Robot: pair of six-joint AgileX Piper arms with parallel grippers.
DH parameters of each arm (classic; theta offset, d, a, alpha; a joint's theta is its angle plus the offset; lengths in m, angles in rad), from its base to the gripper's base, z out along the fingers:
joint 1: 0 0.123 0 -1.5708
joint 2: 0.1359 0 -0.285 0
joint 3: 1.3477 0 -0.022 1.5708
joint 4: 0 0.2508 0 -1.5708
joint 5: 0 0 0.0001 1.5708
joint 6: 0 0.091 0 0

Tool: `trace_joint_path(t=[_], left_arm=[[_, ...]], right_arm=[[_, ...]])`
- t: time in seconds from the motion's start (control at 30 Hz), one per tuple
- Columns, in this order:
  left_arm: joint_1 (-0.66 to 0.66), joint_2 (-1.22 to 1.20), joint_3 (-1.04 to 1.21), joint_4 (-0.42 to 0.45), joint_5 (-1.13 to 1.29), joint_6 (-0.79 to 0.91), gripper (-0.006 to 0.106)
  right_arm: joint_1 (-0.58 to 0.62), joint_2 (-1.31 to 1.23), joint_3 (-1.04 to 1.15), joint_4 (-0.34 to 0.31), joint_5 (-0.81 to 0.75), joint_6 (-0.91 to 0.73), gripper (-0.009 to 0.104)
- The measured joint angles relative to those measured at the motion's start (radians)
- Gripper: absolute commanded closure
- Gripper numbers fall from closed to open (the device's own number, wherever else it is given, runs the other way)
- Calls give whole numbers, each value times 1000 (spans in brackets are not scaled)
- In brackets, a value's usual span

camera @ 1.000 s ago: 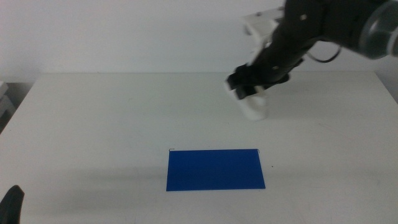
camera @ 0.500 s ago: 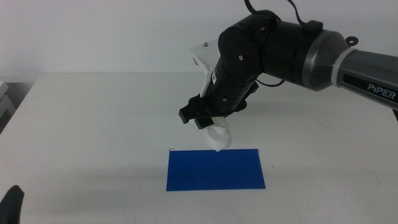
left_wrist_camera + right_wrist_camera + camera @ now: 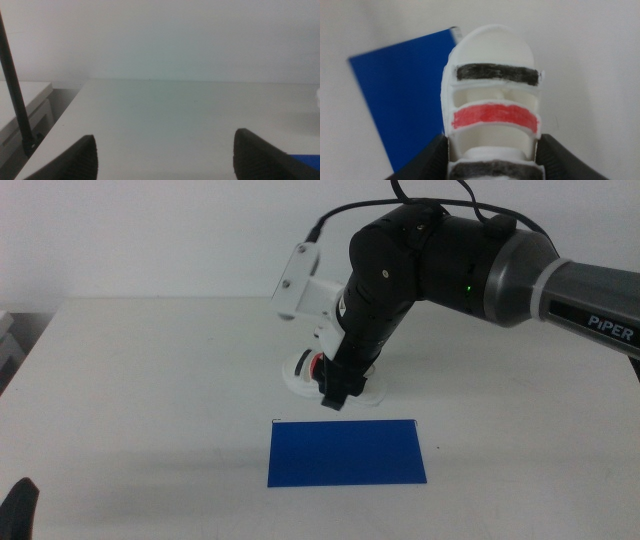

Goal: Use one arm to grab the shoe from the table and place it on the mat.

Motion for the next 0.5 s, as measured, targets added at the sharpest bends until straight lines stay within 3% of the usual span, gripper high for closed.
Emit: trace_joint_path(t=[0.13,0.33,0.5], left_arm=[[0,0,0,0,0,0,8],[0,0,0,0,0,0,8],[0,0,0,0,0,0,8]], right_arm=[[0,0,0,53,16,-138,99],[-3,3,18,85,8,-183,99],[-24,3,97,171,-41,-276,99]])
